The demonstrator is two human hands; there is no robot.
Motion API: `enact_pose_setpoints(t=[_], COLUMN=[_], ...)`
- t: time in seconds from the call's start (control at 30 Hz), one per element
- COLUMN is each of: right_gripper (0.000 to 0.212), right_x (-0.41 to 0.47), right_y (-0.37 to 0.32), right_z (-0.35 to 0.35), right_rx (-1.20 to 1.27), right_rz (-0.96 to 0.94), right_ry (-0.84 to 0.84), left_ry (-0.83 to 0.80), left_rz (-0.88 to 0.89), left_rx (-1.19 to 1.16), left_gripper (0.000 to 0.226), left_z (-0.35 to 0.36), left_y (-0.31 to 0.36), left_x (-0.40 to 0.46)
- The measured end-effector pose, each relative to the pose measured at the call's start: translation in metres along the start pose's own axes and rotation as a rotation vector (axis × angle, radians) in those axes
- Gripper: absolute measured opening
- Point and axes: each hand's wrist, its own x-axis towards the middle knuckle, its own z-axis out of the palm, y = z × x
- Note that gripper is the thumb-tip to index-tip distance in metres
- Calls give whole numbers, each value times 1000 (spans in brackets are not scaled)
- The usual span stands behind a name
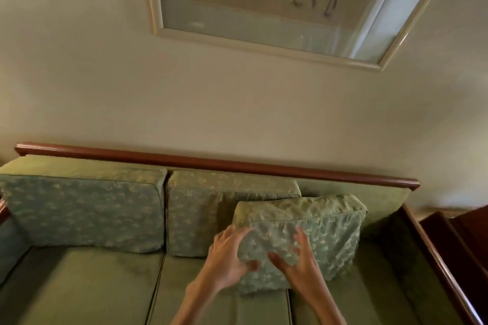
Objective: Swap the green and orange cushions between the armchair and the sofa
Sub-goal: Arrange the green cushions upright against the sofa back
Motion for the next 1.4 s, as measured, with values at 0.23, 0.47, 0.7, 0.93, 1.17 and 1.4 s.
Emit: enact_pose_setpoints(t=[0.23, 0.47, 0.7, 0.93, 1.17, 1.4], right_gripper=[119, 125, 108, 121, 114, 93], right_x=[32, 70, 126, 199, 227, 222], right_y=[24, 49, 72, 146, 222, 251], right_z=[-32, -69, -131, -175, -203, -285], right_rx=[-6, -112, -189, -750, -1299, -1038], right_rz=[15, 68, 76, -71, -365, -395], right_ry=[-93, -164, -184, -340, -644, -706], left_ry=[45, 1, -78, -42, 67, 74], left_rz=[-42, -75, -144, -363, -401, -386], left_rx=[49, 148, 288, 625, 649, 670], left_gripper=[94, 96, 124, 134, 98, 104], left_z=[21, 46, 77, 151, 211, 215], left_y=[32, 18, 30, 44, 55, 121], left_x=[27, 117, 217, 199, 147, 160])
